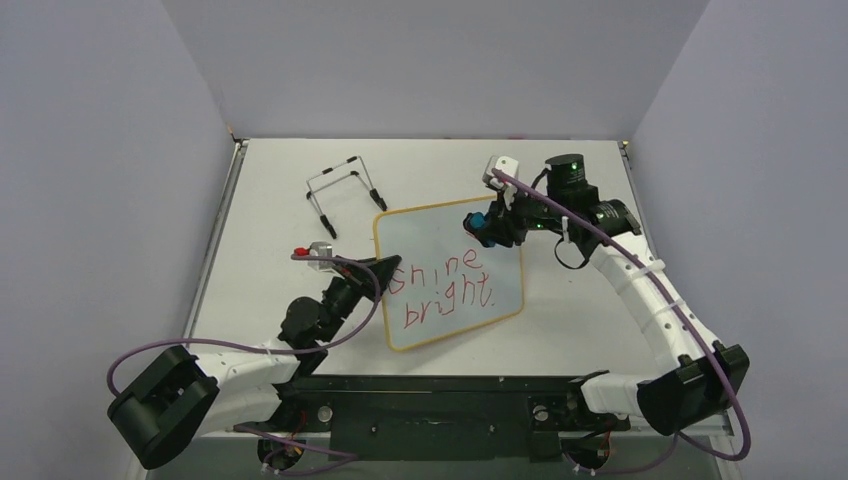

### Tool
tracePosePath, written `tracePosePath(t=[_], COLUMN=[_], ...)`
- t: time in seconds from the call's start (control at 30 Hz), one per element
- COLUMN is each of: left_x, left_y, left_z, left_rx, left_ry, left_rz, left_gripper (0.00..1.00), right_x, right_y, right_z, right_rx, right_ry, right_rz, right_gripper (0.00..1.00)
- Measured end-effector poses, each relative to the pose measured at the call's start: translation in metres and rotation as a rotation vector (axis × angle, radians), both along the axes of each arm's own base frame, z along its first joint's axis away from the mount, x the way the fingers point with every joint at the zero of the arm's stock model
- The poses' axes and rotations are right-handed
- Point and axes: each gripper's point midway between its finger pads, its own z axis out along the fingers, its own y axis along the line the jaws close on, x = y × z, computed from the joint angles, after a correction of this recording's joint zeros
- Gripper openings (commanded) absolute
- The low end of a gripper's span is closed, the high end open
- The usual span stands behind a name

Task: Erase the whiteboard
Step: Erase the whiteboard at the center of the board.

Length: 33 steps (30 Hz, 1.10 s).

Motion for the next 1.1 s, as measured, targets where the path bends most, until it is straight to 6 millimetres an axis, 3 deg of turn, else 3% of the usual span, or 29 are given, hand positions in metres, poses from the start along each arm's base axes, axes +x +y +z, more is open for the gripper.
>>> tracePosePath(t=[0.07, 0.13, 0.3, 0.43, 0.67, 0.93, 1.1], left_x=[0.001, 0.002, 0.003, 0.004, 0.006, 0.009, 0.008], left_y=[-0.005, -0.009, -0.017, -0.02, -0.02, -0.018, -0.019], left_z=[0.006, 0.011, 0.019, 0.023, 0.022, 0.023, 0.023], left_rx=[0.023, 0.046, 0.085, 0.101, 0.106, 0.106, 0.106], left_ry=[-0.024, -0.047, -0.094, -0.118, -0.117, -0.12, -0.124], left_rz=[-0.011, -0.021, -0.036, -0.041, -0.034, -0.023, -0.028], left_gripper=[0.0, 0.0, 0.0, 0.0, 0.0, 0.0, 0.0], right_x=[-0.003, -0.001, 0.003, 0.003, 0.022, 0.049, 0.043], right_y=[-0.002, -0.004, -0.014, -0.014, -0.018, -0.031, -0.032], right_z=[0.011, 0.008, -0.047, -0.071, -0.077, -0.065, -0.069], right_rx=[0.017, 0.01, -0.108, -0.201, -0.243, -0.234, -0.26], right_ry=[-0.036, -0.055, -0.037, -0.065, -0.154, -0.212, -0.195], right_rz=[0.001, -0.011, -0.062, -0.08, -0.182, -0.346, -0.295], right_gripper=[0.0, 0.0, 0.0, 0.0, 0.0, 0.0, 0.0])
